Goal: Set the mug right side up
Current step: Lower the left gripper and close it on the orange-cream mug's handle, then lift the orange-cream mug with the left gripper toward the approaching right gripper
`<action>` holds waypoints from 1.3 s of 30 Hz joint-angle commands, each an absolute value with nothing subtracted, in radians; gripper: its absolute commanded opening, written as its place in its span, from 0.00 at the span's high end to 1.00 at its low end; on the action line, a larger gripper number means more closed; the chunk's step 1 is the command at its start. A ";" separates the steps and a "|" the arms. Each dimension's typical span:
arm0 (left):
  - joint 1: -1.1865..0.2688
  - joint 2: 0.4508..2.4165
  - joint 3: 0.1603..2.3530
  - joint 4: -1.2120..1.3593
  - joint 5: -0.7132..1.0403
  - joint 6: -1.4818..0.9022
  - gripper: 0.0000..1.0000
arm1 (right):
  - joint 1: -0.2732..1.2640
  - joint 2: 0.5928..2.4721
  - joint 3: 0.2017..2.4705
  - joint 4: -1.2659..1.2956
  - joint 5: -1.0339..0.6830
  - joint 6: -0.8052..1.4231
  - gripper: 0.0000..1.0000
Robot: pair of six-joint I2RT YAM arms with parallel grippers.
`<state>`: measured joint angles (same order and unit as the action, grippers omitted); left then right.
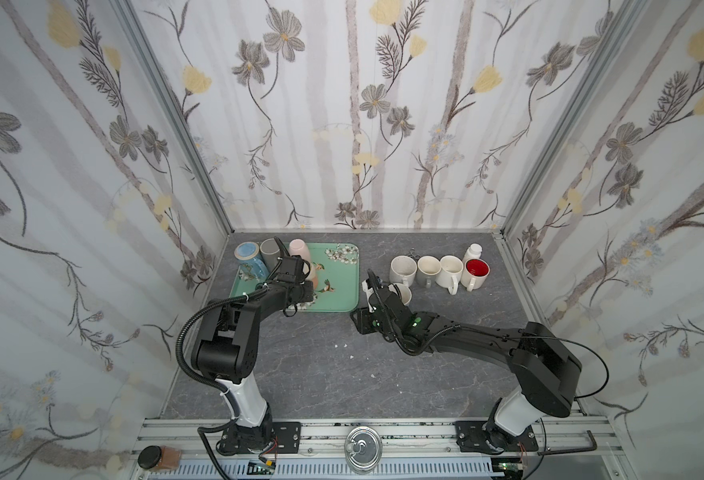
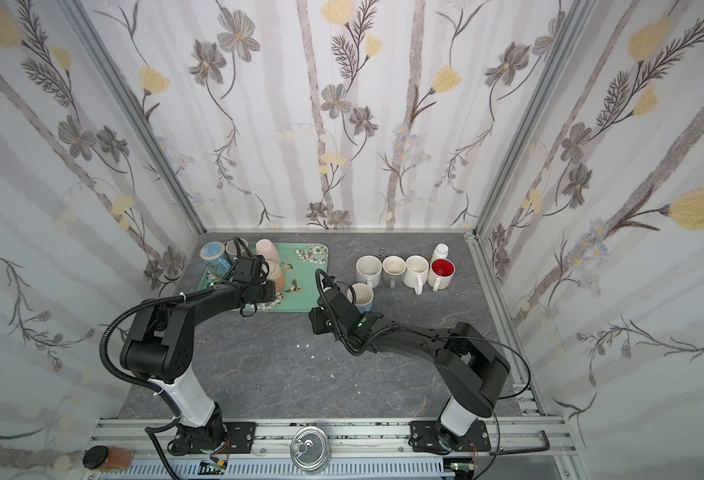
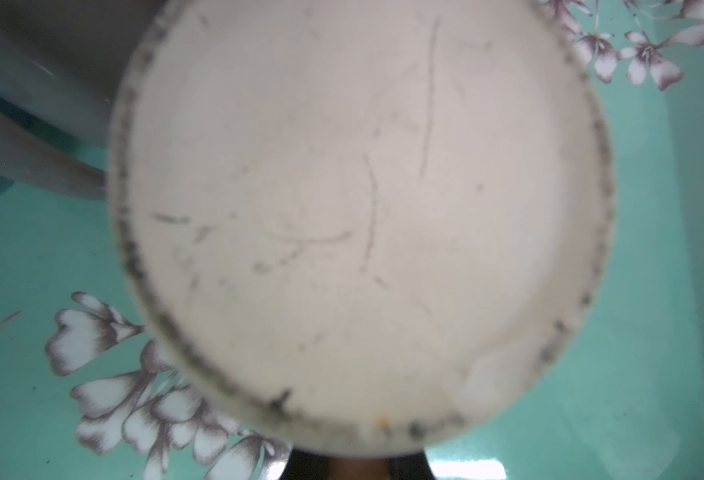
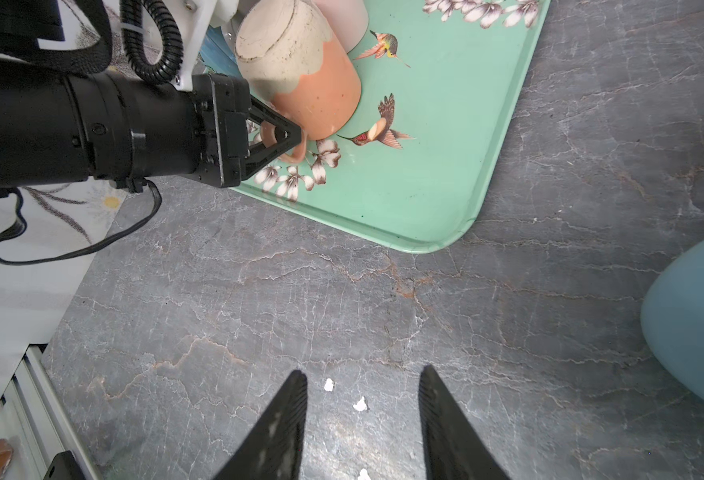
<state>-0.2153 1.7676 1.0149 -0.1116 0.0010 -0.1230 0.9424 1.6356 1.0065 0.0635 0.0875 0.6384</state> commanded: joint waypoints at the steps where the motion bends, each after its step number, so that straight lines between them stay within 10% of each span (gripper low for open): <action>1: -0.240 1.755 1.018 -0.117 -0.005 -0.102 1.00 | 0.942 1.623 1.000 0.090 0.095 0.642 0.55; 39: -0.281 1.300 0.802 0.663 0.569 -0.560 1.00 | 0.744 1.385 0.949 0.387 -0.168 0.768 0.55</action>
